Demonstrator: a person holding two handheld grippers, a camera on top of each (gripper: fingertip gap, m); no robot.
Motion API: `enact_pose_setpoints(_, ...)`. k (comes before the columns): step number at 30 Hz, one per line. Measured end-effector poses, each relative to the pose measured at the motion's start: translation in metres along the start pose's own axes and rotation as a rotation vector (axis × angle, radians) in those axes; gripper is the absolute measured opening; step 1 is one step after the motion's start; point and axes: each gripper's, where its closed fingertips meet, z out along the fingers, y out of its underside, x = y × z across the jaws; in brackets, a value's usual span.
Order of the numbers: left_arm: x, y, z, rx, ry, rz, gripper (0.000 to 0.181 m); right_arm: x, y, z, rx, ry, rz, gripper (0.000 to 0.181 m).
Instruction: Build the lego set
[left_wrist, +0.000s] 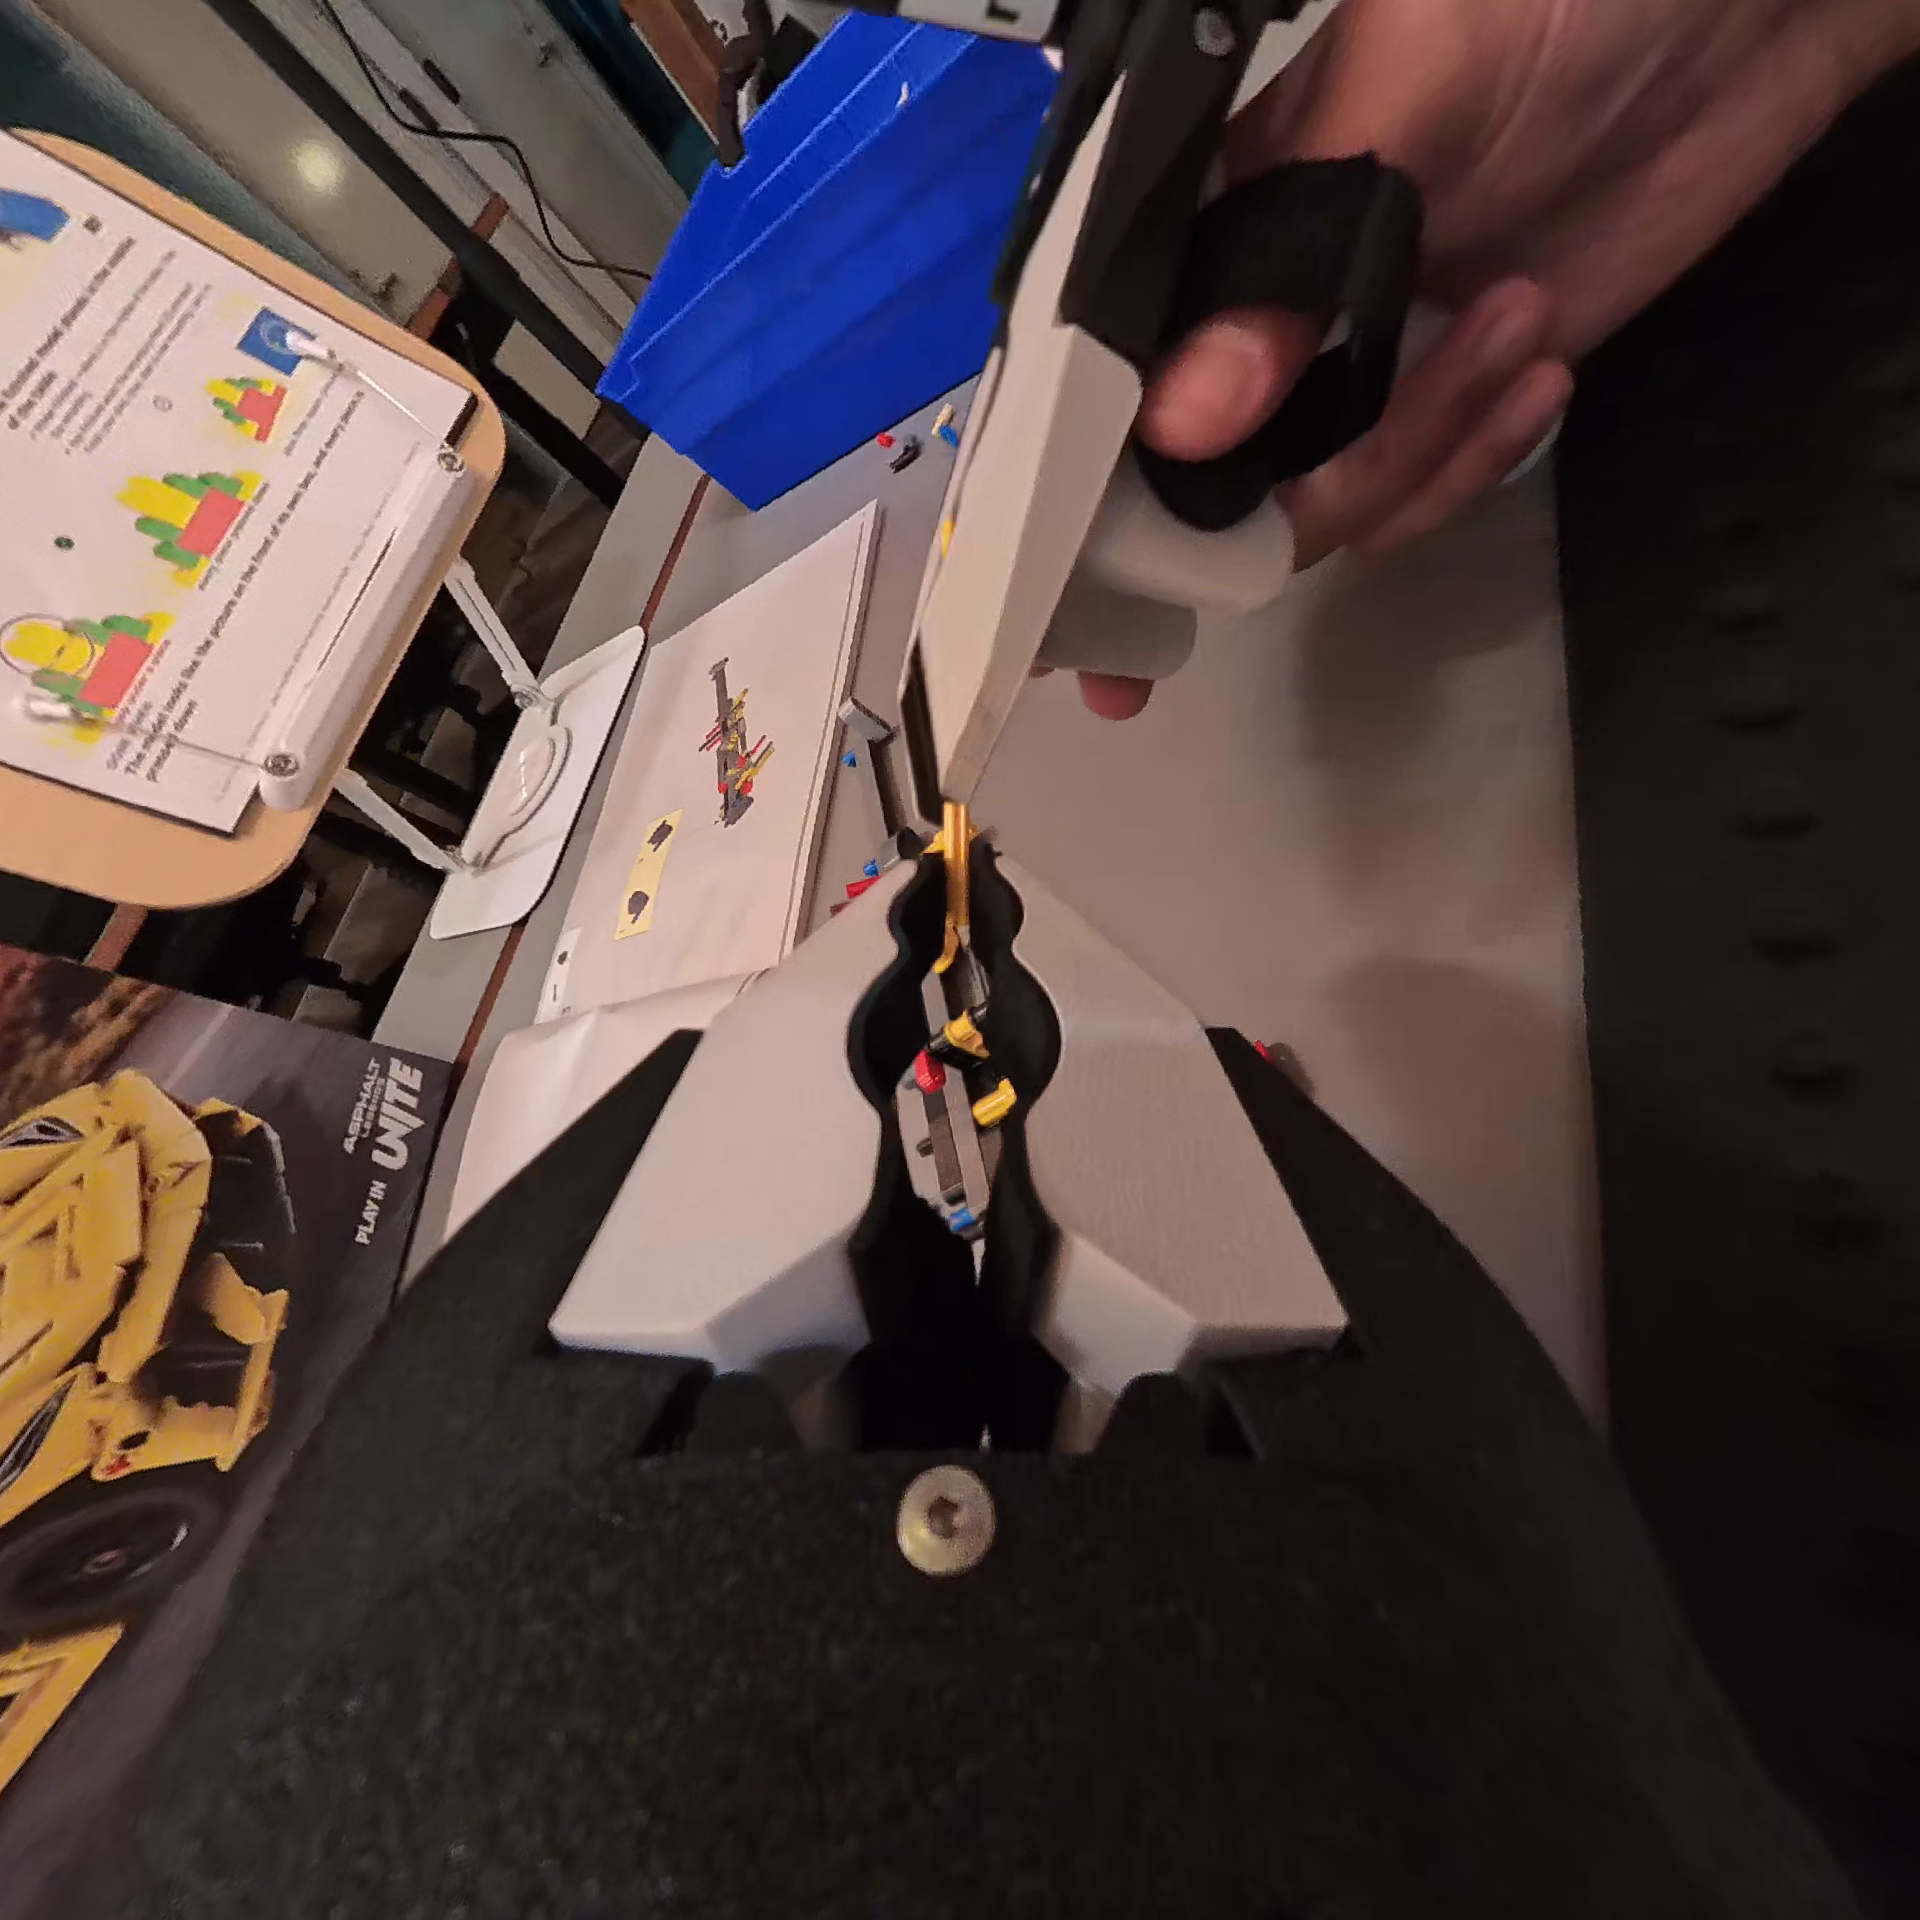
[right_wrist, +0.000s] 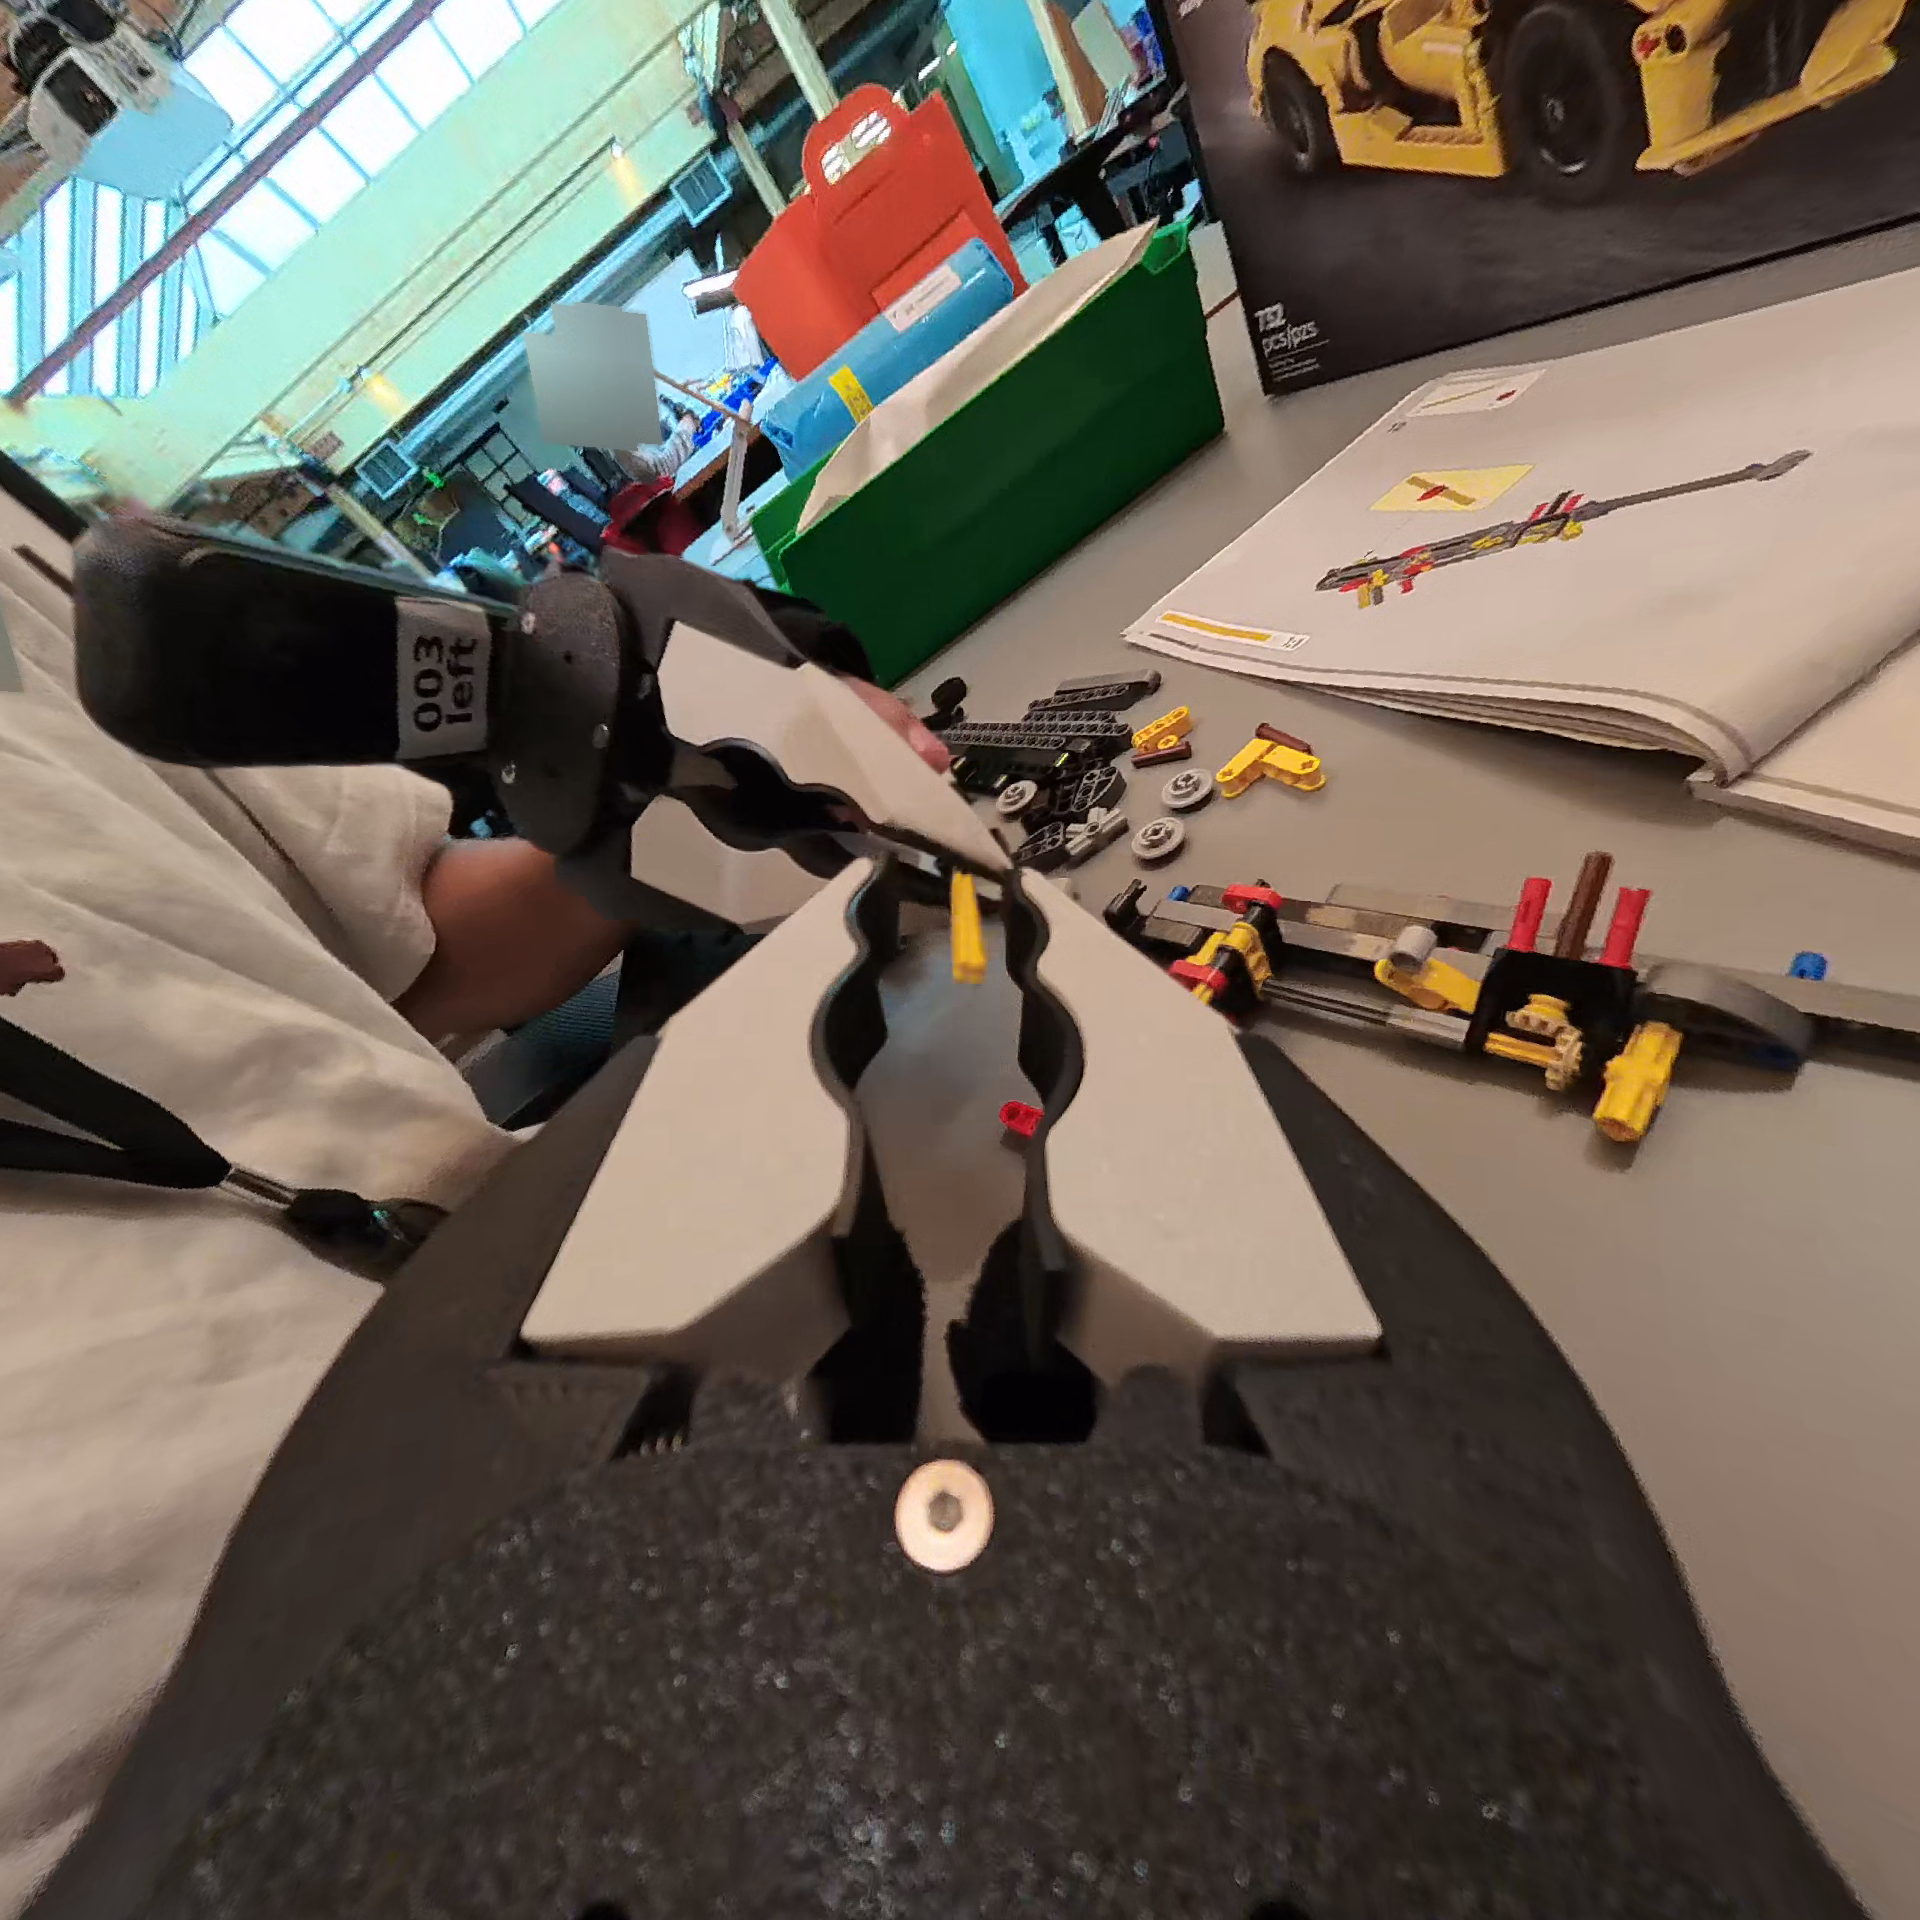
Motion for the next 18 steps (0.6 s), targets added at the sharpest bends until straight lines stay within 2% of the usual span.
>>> enact_pose_setpoints(7,0.0034,-0.0008,0.0036,-0.017,0.009,0.015,0.002,0.0021,0.0024,0.0034,-0.038,0.008,-0.033,0.004)
enact_pose_setpoints(12,0.0042,0.0022,0.0027,-0.028,0.012,0.007,0.002,0.0045,0.0069,0.0021,-0.062,0.019,-0.046,0.008)
enact_pose_setpoints(18,0.006,0.0024,0.0028,-0.03,0.015,0.015,0.002,0.0041,0.0083,0.0033,-0.081,0.019,-0.061,0.002)
